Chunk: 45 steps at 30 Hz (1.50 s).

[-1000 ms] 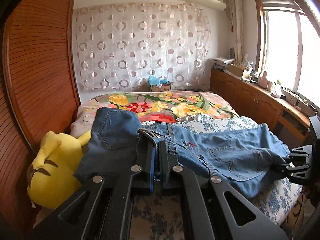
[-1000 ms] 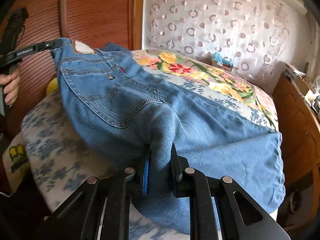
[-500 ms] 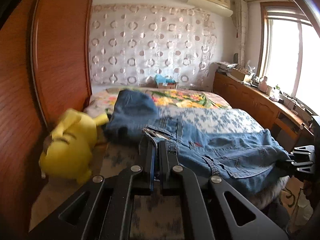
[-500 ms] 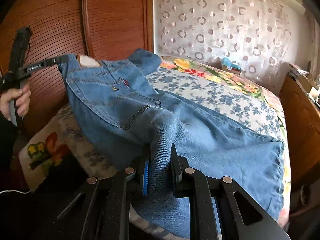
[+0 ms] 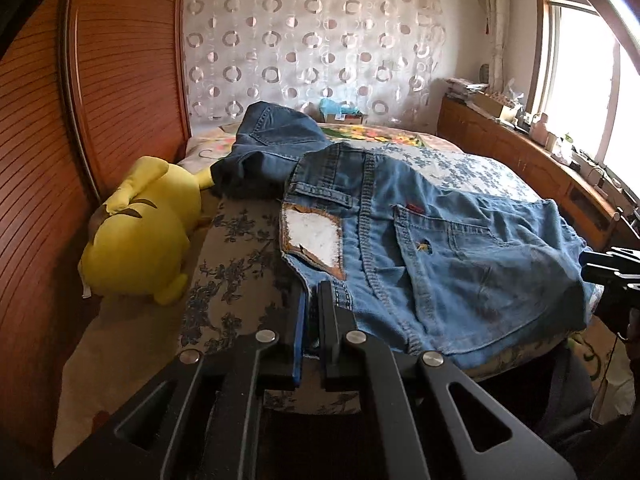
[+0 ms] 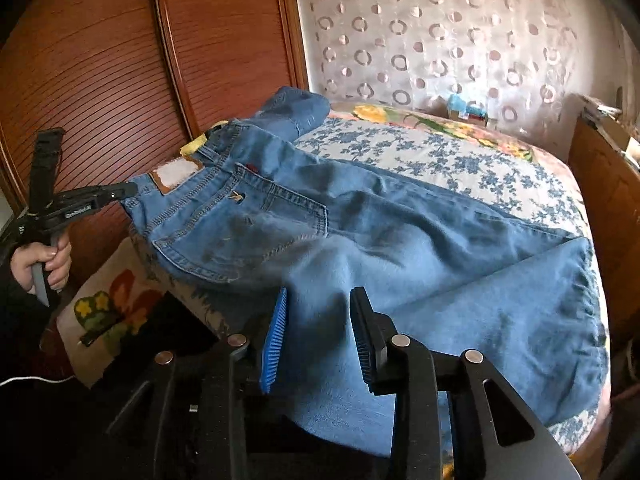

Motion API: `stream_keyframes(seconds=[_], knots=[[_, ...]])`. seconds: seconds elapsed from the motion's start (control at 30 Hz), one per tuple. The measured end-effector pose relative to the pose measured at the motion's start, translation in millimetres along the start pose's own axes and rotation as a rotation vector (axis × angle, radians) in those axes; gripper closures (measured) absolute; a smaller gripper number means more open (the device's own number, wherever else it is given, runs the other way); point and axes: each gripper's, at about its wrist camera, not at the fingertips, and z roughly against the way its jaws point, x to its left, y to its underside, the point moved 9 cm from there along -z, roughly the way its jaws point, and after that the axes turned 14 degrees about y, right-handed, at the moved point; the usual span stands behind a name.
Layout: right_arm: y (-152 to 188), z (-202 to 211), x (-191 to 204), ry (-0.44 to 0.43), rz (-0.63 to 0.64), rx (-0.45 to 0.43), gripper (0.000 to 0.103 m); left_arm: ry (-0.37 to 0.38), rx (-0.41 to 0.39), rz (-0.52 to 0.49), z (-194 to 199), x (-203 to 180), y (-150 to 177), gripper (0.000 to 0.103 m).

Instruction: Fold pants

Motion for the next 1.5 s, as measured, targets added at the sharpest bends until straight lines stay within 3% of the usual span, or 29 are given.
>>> stream_keyframes(seconds=[0.23, 0.33, 0.4, 0.43, 0.47, 0.77, 0.93, 1.0, 1.3, 1.5], knots=[[-6.1, 22.6, -20.5, 0.062, -0.058, -0.052, 0.065, 0.030, -0.044, -0.022, 11.5, -18.6, -12.0, 0.060], [-1.1, 24.9, -30.9, 0.094, -0.079, -0.060, 0.064, 0.044, -0.044, -0.047, 11.9, -31.5, -17.6, 0.057], [3.9, 24.0, -40.7, 0.116, -0.099, -0.060, 0.064, 0.067, -0.049, -0.059, 10.2, -41.3, -20.8, 0.042], [4.8, 26.3, -43.4, 0.124, -0.108, -0.060, 0.064, 0.085, -0.050, -0.064, 8.2, -47.7, -22.0, 0.030], [7.8, 25.9, -48.0, 0.134, -0.119, -0.058, 0.064, 0.105, -0.049, -0.073, 5.2, -55.1, -23.1, 0.026], [28.5, 19.0, -84.9, 0.221, -0.194, -0.027, 0.062, 0.171, -0.029, -0.114, -39.4, -107.9, -30.4, 0.024], [40.2, 19.2, -103.7, 0.268, -0.222, -0.009, 0.055, 0.194, 0.011, -0.118, -66.0, -131.5, -24.5, 0.024], [43.4, 19.3, -109.6, 0.289, -0.231, 0.000, 0.051, 0.194, 0.028, -0.123, -74.3, -136.4, -22.0, 0.024], [59.1, 13.1, -133.5, 0.331, -0.262, 0.033, 0.050, 0.209, 0.121, -0.139, -110.8, -156.6, -5.2, 0.024], [70.8, 9.3, -148.6, 0.344, -0.265, 0.051, 0.050, 0.218, 0.159, -0.096, -123.5, -153.4, 3.5, 0.024]])
